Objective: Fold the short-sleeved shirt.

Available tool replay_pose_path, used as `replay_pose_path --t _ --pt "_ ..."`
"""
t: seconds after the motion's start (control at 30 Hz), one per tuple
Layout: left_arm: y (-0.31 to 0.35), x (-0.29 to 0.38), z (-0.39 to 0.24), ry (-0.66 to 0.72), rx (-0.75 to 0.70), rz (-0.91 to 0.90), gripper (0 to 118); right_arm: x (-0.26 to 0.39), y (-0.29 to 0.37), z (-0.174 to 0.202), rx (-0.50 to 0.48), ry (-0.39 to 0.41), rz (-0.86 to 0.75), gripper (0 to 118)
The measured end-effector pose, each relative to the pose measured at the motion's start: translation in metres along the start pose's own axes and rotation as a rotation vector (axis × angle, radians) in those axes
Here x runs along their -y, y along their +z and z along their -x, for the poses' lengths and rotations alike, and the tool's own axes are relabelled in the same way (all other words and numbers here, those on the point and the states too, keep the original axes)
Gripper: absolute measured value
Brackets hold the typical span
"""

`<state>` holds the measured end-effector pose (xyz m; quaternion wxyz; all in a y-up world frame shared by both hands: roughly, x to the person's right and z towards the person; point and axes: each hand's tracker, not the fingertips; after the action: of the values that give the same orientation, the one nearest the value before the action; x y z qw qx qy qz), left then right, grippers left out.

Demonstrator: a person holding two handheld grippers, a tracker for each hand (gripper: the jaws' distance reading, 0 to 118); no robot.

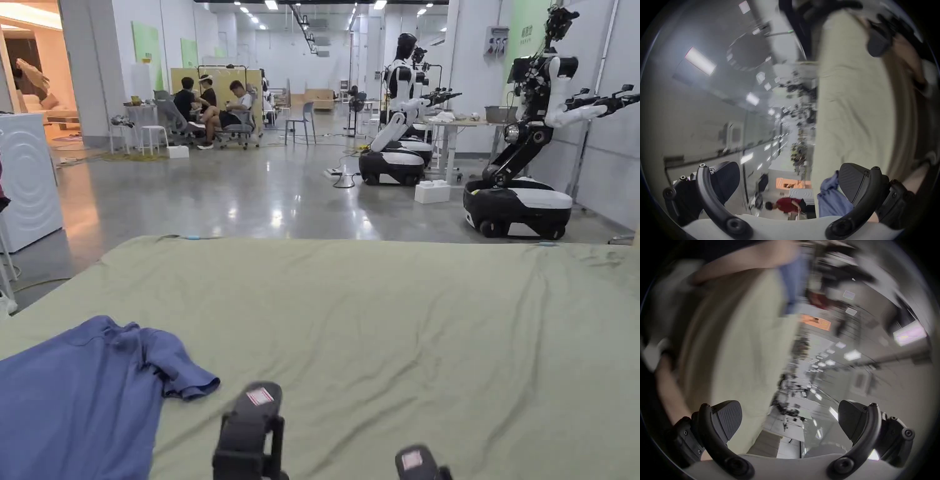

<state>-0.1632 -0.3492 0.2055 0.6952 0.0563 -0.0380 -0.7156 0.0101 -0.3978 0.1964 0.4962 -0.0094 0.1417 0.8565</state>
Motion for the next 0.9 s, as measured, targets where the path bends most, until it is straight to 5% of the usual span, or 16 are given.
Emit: replay_pose_path --t 0.1,0.17,0.23,0.3,0.37,0.4,0.43,0.53,0.7,0.9 --pt "0.004 0.004 0.017 0.178 -0.061 0.034 118 0.012 0.002 -0.007 0.014 -0.373 -0.056 118" --pt "0.000 0.016 0.074 0.637 -0.096 0.104 118 0.032 -0.001 -0.029 0.130 -0.713 0.037 118" --pt "0.009 0.046 0.120 1.322 -0.089 0.120 118 0.074 0.005 -0.051 0.284 -1.299 0.111 118" --pt "0.015 0.095 0.112 1.881 -0.134 0.049 118 0.115 0.014 -0.058 0.279 -1.882 0.080 118" --pt "0.010 0.123 0.086 2.098 -0.154 0.113 118 0.143 0.013 -0.049 0.186 -2.290 -0.099 118" --pt "0.006 0.127 0.082 1.988 -0.149 0.157 118 0.151 0.008 -0.042 0.106 -2.363 -0.152 118" --pt "0.002 0.126 0.076 1.876 -0.125 0.160 118 0.151 0.005 -0.041 0.111 -2.347 -0.076 118" --pt "0.000 0.107 0.065 1.642 -0.065 0.184 118 0.146 0.010 -0.042 0.219 -2.176 -0.028 118" --pt "0.004 0.108 0.061 1.797 -0.044 0.140 118 0.142 0.015 -0.046 0.181 -2.182 -0.087 118" --pt "0.009 0.105 0.063 1.795 -0.062 0.155 118 0.137 0.016 -0.048 0.186 -2.163 -0.074 118"
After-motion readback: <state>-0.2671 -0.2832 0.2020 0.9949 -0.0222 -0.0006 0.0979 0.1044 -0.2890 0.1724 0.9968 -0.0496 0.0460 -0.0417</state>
